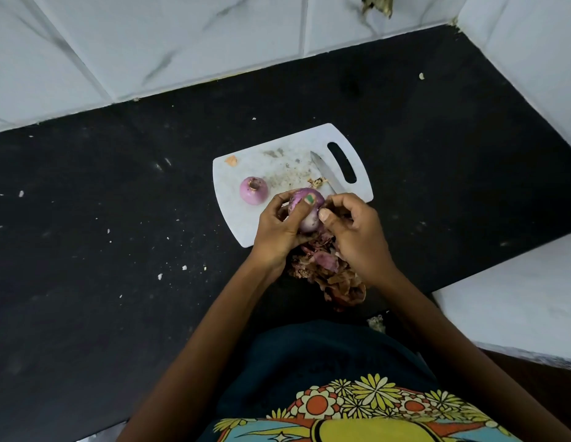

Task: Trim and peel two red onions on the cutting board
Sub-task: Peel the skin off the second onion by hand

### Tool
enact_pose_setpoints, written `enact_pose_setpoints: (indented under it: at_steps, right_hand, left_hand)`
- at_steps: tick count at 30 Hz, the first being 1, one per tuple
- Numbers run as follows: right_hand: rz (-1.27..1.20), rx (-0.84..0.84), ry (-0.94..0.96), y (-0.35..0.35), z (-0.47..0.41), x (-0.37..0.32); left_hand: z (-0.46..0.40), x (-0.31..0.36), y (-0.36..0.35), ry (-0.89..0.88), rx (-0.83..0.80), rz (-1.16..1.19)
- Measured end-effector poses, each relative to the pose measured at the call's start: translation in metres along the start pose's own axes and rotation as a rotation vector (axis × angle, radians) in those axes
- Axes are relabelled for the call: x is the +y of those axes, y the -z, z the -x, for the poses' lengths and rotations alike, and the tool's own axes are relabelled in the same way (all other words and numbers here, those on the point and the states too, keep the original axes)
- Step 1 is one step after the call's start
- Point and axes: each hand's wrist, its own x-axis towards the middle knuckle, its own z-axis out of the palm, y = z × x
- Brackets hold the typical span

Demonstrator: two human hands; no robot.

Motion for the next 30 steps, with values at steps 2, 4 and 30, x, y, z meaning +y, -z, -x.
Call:
enact_pose_setpoints:
  at_steps: [2, 4, 30]
  right_hand:
    - [-0.159, -0.013, -0.114, 0.001, -0.002, 0.001]
    - [-0.351, -0.005, -0.201, 0.003, -0.005, 0.002]
    - [-0.358, -0.106, -0.356, 0.021, 0.002, -0.007]
  left_hand:
    - [0.0, 0.001, 0.0, 0.035, 0.02, 0.048]
    - [0.001, 0.003, 0.0, 0.068, 0.039, 0.107]
    - [-0.001, -0.008, 0.005, -0.348, -0.046, -0.269]
